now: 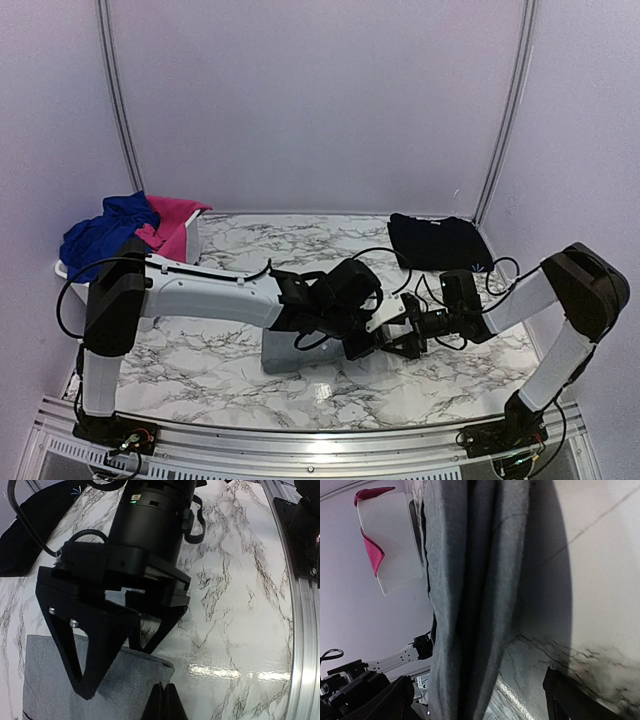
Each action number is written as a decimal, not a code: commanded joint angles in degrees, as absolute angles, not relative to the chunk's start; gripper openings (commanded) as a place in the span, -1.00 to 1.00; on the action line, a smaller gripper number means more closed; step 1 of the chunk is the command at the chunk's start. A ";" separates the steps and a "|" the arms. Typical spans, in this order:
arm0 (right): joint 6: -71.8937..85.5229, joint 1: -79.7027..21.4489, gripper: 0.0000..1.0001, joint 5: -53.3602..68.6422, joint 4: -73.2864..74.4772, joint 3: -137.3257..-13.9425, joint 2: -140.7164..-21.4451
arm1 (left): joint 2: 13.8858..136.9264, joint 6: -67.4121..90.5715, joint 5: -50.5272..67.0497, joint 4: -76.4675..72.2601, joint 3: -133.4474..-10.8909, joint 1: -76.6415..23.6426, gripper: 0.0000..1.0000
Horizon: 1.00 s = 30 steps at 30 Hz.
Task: Fold and stack the mixed laundry pile
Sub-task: Pass from the left arm to the right, then turn over the square-folded shirt at the center of the board.
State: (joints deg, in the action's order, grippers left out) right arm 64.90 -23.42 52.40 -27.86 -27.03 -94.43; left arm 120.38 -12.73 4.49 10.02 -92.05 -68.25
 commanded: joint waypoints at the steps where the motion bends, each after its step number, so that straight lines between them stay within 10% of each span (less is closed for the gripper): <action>1: 71.87 -25.66 0.66 52.57 -36.46 -32.43 -99.21 | 116.95 -12.90 5.71 8.38 -90.68 -68.59 -1.00; 8: 71.54 -26.75 0.22 52.75 -34.56 -37.95 -105.33 | 115.58 -12.78 5.13 7.17 -88.36 -69.08 -1.00; 14: 65.77 -26.64 -0.96 52.59 -24.79 -41.16 -105.71 | 114.70 -10.48 1.31 6.91 -87.63 -69.02 -0.82; 26: 23.20 -18.44 -1.00 35.50 34.50 -57.37 -95.65 | 101.13 2.98 -4.00 5.84 -76.64 -64.80 0.94; 30: 13.69 -15.32 -1.00 24.60 47.12 -63.46 -91.30 | 97.28 6.64 -6.72 5.64 -72.13 -63.06 0.98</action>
